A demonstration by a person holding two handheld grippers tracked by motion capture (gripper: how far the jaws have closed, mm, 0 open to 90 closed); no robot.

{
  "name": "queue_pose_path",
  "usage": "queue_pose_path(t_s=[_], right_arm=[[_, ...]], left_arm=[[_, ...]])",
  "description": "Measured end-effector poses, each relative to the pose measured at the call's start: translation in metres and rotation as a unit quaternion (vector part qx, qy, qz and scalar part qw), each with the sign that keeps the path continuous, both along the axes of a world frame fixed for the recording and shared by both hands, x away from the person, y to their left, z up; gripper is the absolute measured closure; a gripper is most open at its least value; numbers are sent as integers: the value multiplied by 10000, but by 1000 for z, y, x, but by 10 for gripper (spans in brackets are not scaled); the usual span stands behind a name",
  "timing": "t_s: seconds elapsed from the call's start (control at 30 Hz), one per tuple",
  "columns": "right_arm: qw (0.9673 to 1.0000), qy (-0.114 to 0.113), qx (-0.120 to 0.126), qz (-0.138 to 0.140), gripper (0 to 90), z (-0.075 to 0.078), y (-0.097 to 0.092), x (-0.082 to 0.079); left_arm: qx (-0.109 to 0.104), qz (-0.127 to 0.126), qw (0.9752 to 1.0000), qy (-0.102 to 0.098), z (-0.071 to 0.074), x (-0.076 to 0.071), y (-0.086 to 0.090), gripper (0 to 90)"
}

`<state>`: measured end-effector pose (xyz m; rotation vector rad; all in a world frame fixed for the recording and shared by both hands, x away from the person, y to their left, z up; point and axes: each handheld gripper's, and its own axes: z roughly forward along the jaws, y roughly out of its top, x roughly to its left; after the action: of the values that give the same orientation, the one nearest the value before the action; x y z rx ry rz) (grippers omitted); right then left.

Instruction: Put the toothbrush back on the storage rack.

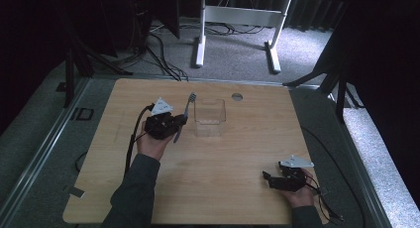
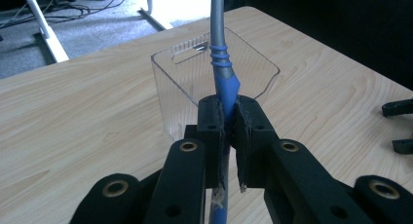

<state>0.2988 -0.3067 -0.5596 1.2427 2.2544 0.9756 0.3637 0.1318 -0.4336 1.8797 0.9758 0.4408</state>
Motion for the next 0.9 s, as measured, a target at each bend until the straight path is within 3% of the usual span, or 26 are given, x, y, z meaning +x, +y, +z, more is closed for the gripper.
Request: queue_pose_path(t_s=[0.9], right_arm=[[10000, -3, -1, 9, 207, 0, 0, 0]], left_arm=[[-250, 15, 9997, -29, 3, 5, -6, 819]])
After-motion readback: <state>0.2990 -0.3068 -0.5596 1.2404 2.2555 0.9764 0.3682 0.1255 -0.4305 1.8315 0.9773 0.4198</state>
